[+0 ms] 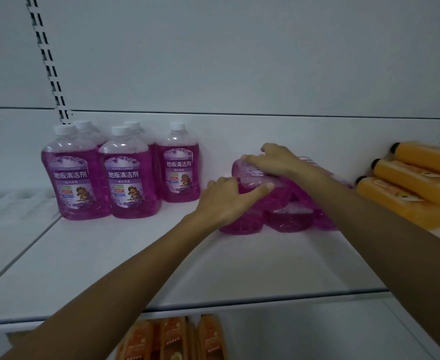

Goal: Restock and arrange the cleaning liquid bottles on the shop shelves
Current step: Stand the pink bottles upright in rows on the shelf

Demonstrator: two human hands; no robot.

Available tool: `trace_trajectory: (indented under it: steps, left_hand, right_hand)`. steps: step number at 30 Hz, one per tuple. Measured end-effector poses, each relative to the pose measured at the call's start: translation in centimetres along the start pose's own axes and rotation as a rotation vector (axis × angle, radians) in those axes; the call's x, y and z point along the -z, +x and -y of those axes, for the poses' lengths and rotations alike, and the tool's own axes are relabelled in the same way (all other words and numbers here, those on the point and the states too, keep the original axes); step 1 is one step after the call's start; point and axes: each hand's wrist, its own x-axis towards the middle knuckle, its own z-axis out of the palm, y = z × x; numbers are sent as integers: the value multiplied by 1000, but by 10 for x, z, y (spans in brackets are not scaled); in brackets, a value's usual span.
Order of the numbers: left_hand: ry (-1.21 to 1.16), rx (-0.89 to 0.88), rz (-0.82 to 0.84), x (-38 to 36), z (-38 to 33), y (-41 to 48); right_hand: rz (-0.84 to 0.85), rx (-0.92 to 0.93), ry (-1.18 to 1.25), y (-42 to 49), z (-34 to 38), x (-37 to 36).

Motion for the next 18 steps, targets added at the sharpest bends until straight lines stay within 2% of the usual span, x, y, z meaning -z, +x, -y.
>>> trace_trajectory:
  steps: [5, 10, 12, 14, 18]
  left_hand:
    - [52, 2, -34, -9, 7, 10]
    - [107, -16, -31, -13, 12, 10]
    - [-30, -38, -42, -10, 14, 7]
    - [-270, -64, -41, -3, 14, -1]
    - [-575, -155, -29, 15, 16, -16]
  right_hand:
    - [121, -63, 30, 4, 0, -6]
    - [-37, -36, 164, -1, -1, -8]
    - [-150, 8, 249, -4, 2, -6]
    - [-268, 51, 336, -9, 9, -2]
    - [-352, 125, 453, -24, 33, 10]
